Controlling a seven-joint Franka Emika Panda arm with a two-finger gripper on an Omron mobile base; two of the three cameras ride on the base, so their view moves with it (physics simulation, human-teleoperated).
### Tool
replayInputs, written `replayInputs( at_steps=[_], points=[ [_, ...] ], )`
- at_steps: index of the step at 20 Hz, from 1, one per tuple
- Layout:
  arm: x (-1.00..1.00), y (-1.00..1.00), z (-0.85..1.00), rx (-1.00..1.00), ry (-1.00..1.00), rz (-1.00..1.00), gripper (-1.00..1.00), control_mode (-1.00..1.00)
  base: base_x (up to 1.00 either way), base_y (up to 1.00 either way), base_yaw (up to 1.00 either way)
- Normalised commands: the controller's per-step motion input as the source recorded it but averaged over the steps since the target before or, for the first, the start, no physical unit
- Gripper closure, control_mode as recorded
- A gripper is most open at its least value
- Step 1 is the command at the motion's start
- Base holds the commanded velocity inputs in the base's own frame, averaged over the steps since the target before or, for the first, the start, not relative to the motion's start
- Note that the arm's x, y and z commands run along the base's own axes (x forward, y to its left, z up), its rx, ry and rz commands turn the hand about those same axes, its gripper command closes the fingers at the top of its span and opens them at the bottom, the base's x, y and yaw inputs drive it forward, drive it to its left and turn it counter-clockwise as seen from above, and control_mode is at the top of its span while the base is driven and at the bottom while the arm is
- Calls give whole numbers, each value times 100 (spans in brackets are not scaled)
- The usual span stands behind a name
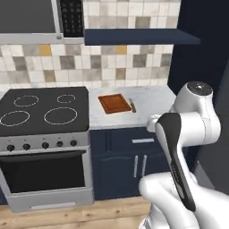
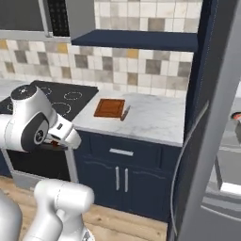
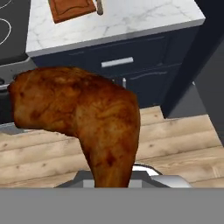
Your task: Retrieve the chicken drumstick from the fridge and place it on the cutting board.
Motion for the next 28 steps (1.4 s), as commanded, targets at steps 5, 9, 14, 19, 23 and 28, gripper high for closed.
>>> replayInputs(
  at_steps=[5,9,14,19,23,28],
  points=[
    [0,0,0,0,0,0,100,100,84,90,-57],
    [0,0,0,0,0,0,100,100,49,100,-41],
    [0,0,0,0,0,0,100,100,33,32,-9],
    [0,0,0,0,0,0,100,100,70,-4,0],
    [0,0,0,0,0,0,100,100,73,-3,0],
    [0,0,0,0,0,0,100,100,46,-12,0]
  ],
)
